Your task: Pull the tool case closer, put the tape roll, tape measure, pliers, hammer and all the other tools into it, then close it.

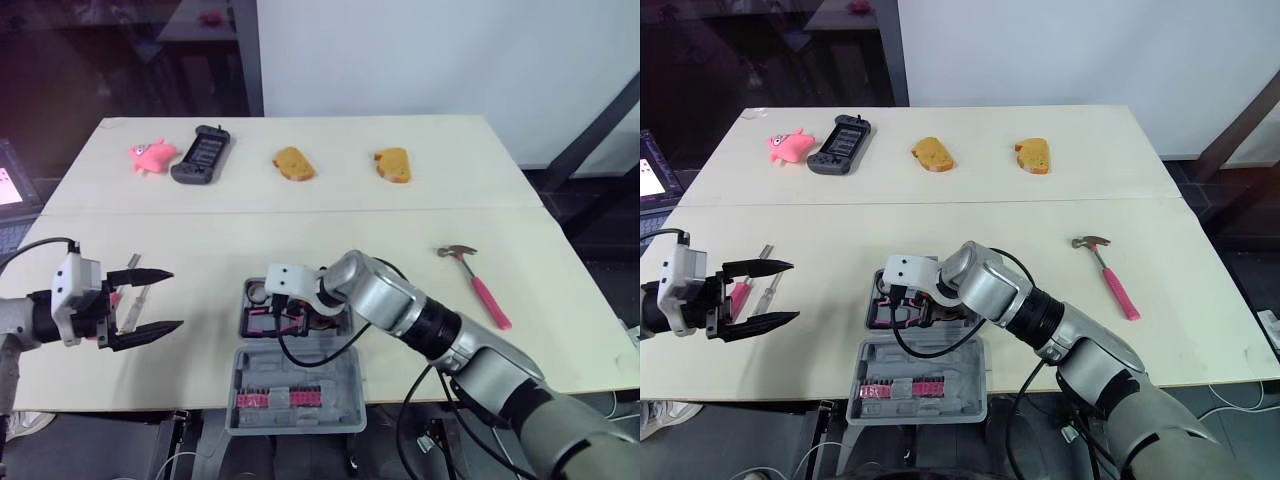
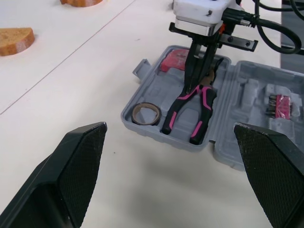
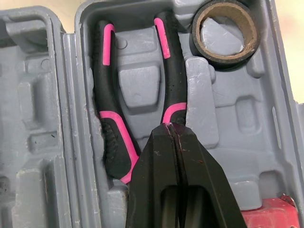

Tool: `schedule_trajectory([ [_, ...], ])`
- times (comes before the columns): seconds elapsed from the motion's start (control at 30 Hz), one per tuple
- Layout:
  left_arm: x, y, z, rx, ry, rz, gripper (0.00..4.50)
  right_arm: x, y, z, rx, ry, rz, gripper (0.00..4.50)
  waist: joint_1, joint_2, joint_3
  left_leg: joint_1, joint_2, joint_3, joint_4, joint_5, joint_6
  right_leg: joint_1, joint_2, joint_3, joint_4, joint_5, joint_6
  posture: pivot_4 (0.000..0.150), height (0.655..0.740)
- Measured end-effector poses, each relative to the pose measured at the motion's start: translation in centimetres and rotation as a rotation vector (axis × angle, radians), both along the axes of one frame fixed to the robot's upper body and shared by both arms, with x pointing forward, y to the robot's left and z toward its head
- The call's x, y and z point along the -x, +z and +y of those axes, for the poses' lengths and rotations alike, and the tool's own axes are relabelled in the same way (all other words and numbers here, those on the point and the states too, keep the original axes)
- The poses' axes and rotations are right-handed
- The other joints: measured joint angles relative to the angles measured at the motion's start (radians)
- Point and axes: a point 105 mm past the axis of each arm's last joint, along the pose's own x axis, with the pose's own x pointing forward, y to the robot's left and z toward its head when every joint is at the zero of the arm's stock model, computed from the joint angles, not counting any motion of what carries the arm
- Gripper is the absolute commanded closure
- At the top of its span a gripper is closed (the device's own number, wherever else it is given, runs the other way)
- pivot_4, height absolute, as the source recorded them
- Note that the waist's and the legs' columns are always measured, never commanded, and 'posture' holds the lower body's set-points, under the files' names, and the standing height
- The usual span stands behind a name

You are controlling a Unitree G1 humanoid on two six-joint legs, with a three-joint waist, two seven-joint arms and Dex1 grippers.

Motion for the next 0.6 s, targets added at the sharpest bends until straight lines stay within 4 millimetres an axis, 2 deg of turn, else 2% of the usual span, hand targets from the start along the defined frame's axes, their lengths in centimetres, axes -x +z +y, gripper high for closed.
schedule_trajectory([
  [0.17, 0.3, -1.0, -0.7, -0.027, -0.018, 0.029, 0.00, 0.0, 1.1, 0.2, -0.160, -0.035, 0.004, 4.46, -0.001, 0.001, 0.001, -0.003, 0.000, 0.000, -0.001, 0.000, 0.000, -0.004, 0.000, 0.000, 0.000, 0.000, 0.000, 0.150, 0.7400],
  [0.2, 0.4, -1.3, -0.8, -0.038, -0.007, 0.035, 0.00, 0.0, 2.2, 0.2, -0.222, -0.034, -0.013, 4.46, -0.001, 0.001, 0.002, -0.004, 0.000, 0.000, -0.001, 0.000, 0.000, -0.005, 0.000, 0.000, 0.000, 0.000, 0.000, 0.150, 0.7400],
  [0.33, 0.5, -1.9, -1.5, -0.051, 0.015, 0.039, 0.00, 0.8, 8.8, 0.0, -0.499, 0.046, -0.145, 4.46, 0.001, 0.000, 0.002, -0.004, 0.000, 0.000, -0.003, 0.000, 0.000, -0.005, 0.000, 0.000, -0.001, 0.000, 0.000, 0.150, 0.7400],
  [0.4, 0.6, -2.4, -1.6, -0.046, 0.039, 0.065, 0.00, 1.9, 10.1, -1.0, -0.576, 0.080, -0.168, 4.46, 0.004, 0.000, 0.002, -0.004, 0.000, 0.000, -0.004, 0.000, 0.000, -0.004, 0.000, 0.000, -0.003, 0.000, 0.000, 0.150, 0.7400],
  [0.43, 0.6, -2.6, -1.7, -0.045, 0.049, 0.074, 0.00, 2.4, 10.1, -2.1, -0.596, 0.083, -0.166, 4.46, 0.007, 0.000, 0.002, -0.004, 0.000, 0.000, -0.003, 0.000, 0.000, -0.003, 0.000, 0.000, -0.004, 0.000, 0.000, 0.150, 0.7400],
  [0.5, 0.9, -3.2, -1.8, -0.044, 0.061, 0.098, 0.00, 3.3, 8.4, -5.3, -0.573, 0.051, -0.129, 4.46, 0.012, 0.000, 0.002, -0.004, 0.000, 0.002, -0.003, 0.000, 0.000, -0.002, -0.002, 0.001, -0.006, 0.000, 0.000, 0.150, 0.7400],
  [0.6, 1.3, -4.1, -1.9, -0.056, 0.068, 0.135, 0.78, 4.9, 5.0, -10.2, -0.442, 0.011, -0.054, 4.50, 0.014, 0.000, 0.003, -0.003, 0.000, 0.003, -0.002, 0.000, 0.000, -0.002, -0.001, 0.002, -0.006, 0.000, 0.000, 0.150, 0.7400],
])
